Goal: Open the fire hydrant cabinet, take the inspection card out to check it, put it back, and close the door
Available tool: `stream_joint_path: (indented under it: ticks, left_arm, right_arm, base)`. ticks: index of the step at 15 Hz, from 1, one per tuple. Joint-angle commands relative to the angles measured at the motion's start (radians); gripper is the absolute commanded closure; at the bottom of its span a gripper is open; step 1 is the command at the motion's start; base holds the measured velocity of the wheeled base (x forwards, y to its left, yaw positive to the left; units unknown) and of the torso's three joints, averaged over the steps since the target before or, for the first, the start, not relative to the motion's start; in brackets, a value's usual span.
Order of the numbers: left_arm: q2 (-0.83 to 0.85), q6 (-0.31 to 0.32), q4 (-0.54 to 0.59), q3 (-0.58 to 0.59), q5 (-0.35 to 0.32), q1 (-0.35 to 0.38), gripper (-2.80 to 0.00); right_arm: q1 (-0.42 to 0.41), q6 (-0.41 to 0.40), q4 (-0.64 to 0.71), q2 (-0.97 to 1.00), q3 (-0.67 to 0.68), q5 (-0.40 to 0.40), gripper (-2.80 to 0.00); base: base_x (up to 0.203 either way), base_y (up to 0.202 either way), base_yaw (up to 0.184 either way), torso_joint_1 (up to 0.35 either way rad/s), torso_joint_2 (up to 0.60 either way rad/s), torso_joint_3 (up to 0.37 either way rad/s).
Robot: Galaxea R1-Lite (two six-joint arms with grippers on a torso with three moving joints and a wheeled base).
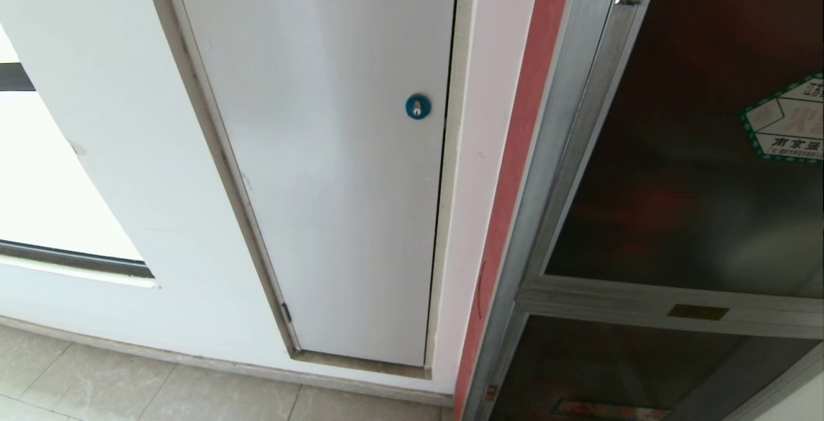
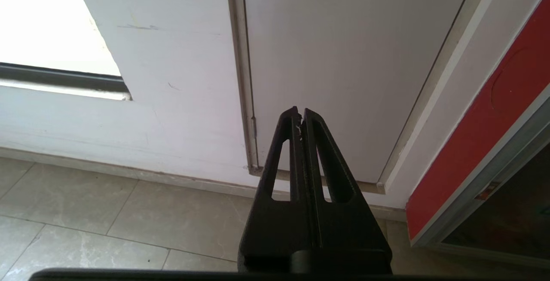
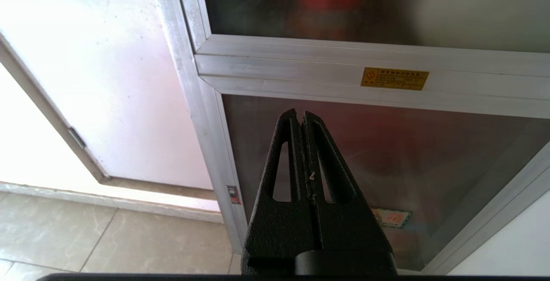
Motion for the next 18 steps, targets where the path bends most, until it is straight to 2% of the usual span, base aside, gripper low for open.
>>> stream_joint_path:
  ticks: [1,14,18]
  left_arm:
    - [0.0,-0.001,0.0,0.0,0.0,0.0,0.0]
    - [0.001,-0.001,0.0,0.0,0.0,0.0,0.0]
    - [0.0,0.0,0.0,0.0,0.0,0.0,0.0]
  right_arm:
    - [0.0,0.0,0.0,0.002,0.0,-0.001,0.0]
    - [0.0,0.009,0.008,0.002,-0.009,-0.006,0.0]
    - [0.001,0.028,0.086,0.049,-0.195,-0.013,0.0]
  base:
    - [0.0,0.0,0.0,0.0,0.0,0.0]
    - [0.0,0.0,0.0,0.0,0.0,0.0]
    - [0.0,0.0,0.0,0.0,0.0,0.0]
